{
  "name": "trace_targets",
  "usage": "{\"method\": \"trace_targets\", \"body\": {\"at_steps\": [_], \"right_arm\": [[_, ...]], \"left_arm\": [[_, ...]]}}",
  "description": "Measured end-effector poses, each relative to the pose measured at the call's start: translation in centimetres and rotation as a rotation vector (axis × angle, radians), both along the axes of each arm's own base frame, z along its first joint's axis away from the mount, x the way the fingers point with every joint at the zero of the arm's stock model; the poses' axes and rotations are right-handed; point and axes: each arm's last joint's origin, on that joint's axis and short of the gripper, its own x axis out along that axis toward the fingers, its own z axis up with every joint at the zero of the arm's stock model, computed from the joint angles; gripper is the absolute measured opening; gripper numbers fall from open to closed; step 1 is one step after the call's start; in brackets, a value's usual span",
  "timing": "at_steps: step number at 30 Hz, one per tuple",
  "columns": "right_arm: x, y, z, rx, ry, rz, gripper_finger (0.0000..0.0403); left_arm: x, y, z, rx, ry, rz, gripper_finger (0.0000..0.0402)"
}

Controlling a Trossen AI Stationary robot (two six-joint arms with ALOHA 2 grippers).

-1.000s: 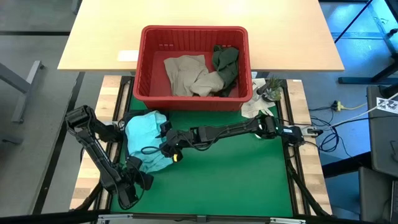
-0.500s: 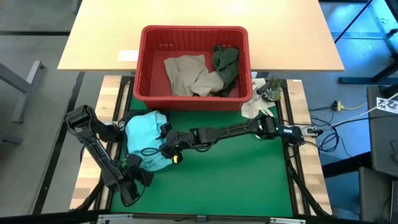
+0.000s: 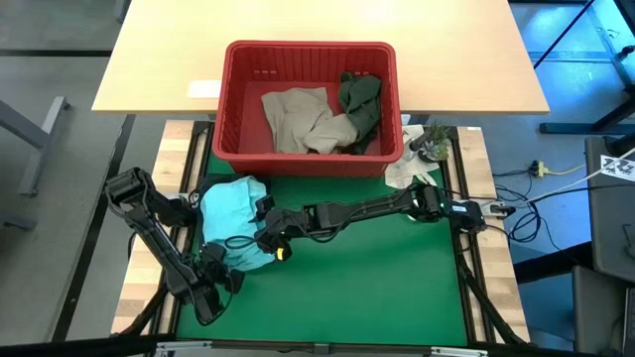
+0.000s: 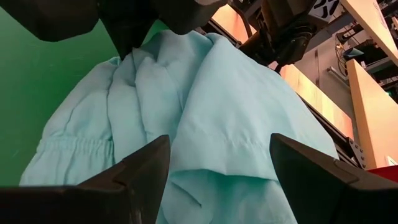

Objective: Fold Laundry from Bin
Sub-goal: Stack the folded blue shorts on top of the folded black shorts

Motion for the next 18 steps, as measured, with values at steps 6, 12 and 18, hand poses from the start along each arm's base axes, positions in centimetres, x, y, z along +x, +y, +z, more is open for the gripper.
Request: {"method": "trace_targets", "body": {"at_steps": [6, 12, 18], "right_arm": [[0.0, 0.0, 0.0, 0.000, -0.001, 0.000, 0.0276], [0.1, 0.0, 0.1, 0.002, -0.011, 0.000, 0.0276], [0.1, 0.0, 0.2, 0.006, -0.028, -0.001, 0.0276]], "left_arm": [[0.2, -0.4, 2.3, 0.045, 0.071, -0.032, 0.0002], [0.1, -0.6, 6.4, 0.103, 0.214, -0.046, 0.0001], [0.0, -0.7, 8.3, 0.100, 0.284, -0.070, 0.0001]]}}
